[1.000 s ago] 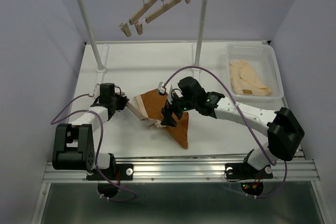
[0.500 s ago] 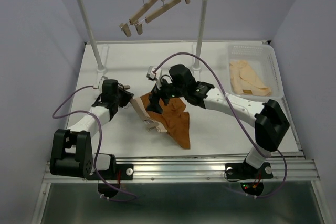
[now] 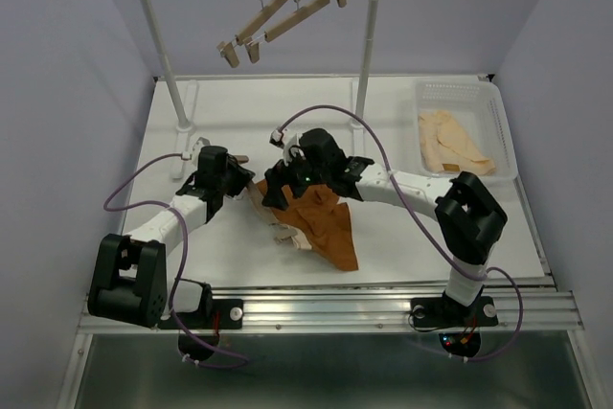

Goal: Clip the underwear to the hanger

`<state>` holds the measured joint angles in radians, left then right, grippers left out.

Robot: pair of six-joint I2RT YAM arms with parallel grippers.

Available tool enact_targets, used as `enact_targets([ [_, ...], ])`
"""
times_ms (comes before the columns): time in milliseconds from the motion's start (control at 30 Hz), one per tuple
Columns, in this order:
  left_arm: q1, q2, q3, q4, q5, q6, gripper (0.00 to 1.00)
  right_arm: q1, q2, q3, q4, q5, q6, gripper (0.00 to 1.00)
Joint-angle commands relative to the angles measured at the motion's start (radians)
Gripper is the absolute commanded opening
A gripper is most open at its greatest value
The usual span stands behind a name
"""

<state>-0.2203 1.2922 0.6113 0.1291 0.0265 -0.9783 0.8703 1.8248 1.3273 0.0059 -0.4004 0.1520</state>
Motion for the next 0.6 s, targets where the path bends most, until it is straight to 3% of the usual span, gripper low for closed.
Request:
enact_targets([
  [0, -0.011, -0.024, 0.011, 0.053, -0.016, -0.011, 0.00, -0.004, -0.053, -0.063, 0.011, -0.086, 0.095, 1.00],
  [433, -0.054, 0.022, 0.033, 0.081, -0.063, -0.039, 0.00, 0.006, 0.047, -0.030, 0.072, -0.232, 0.187, 1.00],
  [567, -0.065, 0.039, 0.039, 0.116, -0.053, -0.026, 0.00, 0.006, 0.062, -0.042, 0.074, -0.175, 0.208, 0.93],
])
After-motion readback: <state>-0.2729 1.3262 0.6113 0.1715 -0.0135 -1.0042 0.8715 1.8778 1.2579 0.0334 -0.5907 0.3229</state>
